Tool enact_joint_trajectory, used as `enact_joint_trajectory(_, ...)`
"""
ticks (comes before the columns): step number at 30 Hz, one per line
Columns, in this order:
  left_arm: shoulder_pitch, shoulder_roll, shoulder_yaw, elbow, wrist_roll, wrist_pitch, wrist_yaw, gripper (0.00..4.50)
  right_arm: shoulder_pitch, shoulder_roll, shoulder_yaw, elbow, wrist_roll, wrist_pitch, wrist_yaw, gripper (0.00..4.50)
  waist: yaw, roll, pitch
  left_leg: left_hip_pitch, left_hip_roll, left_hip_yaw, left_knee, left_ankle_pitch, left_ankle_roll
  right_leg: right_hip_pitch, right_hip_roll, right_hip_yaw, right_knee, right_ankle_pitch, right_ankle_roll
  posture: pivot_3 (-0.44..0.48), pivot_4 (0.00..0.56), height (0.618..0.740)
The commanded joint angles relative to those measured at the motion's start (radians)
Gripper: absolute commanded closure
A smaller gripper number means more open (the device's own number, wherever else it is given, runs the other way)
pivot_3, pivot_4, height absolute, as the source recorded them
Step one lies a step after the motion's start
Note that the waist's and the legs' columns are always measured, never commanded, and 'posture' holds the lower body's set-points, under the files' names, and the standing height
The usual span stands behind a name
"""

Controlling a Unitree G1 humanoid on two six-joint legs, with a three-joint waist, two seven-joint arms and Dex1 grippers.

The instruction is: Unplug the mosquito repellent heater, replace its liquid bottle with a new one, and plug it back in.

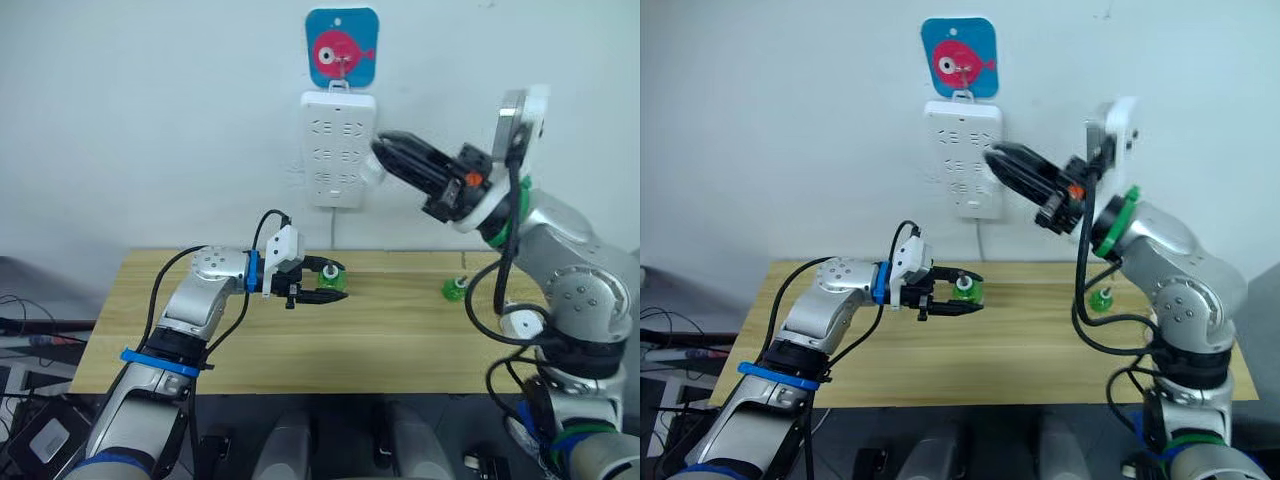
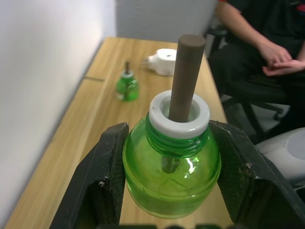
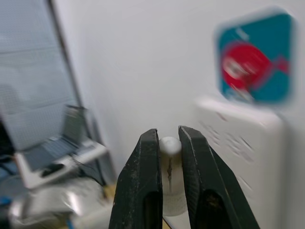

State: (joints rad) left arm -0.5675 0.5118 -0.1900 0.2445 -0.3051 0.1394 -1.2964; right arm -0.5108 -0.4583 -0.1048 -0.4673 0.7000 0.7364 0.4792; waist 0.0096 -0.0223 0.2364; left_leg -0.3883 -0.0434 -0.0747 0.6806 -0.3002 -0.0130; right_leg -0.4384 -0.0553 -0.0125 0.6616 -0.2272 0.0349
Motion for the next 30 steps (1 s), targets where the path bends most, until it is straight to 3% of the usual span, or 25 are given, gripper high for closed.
enact_joint_trajectory(1, -0.009, -0.008, 0.020, -0.035, -0.007, -0.002, 0.019, 2.24, 0.197, 0.000, 0.101, 0.088, -0.287, -0.267, -0.051, 4.28, -0.003, 0.000, 0.000, -0.003, -0.002, 0.002, 0.001, 0.000, 0.000, -0.003, 0.000, 0.001, 0.001, 0.000, 0.000, 0.003, 0.227, 0.740)
enact_joint_trajectory(7, -0.005, 0.012, 0.029, -0.092, -0.026, 0.056, 0.022, 2.24, 0.282, 0.174, 0.141, 0.396, -0.489, -0.607, -0.172, 4.28, -0.039, 0.001, 0.002, -0.002, 0.003, 0.008, 0.007, 0.000, 0.001, -0.003, 0.001, 0.001, 0.003, 0.000, 0.000, 0.003, 0.262, 0.740)
enact_joint_trajectory(12, 0.002, 0.037, 0.031, -0.133, -0.030, 0.099, 0.010, 2.24, 0.262, 0.234, 0.137, 0.657, -0.574, -0.801, -0.195, 4.28, -0.042, 0.003, 0.004, 0.004, 0.003, 0.008, 0.003, -0.002, 0.005, -0.002, 0.002, 0.002, 0.006, 0.000, 0.000, 0.017, 0.284, 0.740)
enact_joint_trajectory(24, 0.022, 0.092, 0.044, -0.225, -0.055, 0.185, -0.001, 2.24, 0.197, 0.290, 0.123, 1.041, -0.625, -1.034, -0.186, 4.28, -0.042, 0.003, 0.011, 0.005, 0.003, 0.008, 0.001, -0.002, 0.005, -0.001, 0.001, 0.003, 0.003, 0.000, 0.000, 0.048, 0.305, 0.740)
enact_joint_trajectory(30, 0.024, 0.109, 0.045, -0.247, -0.063, 0.206, -0.003, 2.24, 0.166, 0.304, 0.120, 1.148, -0.638, -1.095, -0.190, 4.28, -0.041, 0.003, 0.016, 0.005, 0.003, 0.008, 0.000, -0.002, 0.005, -0.001, 0.001, 0.003, 0.003, 0.000, 0.000, 0.060, 0.306, 0.740)
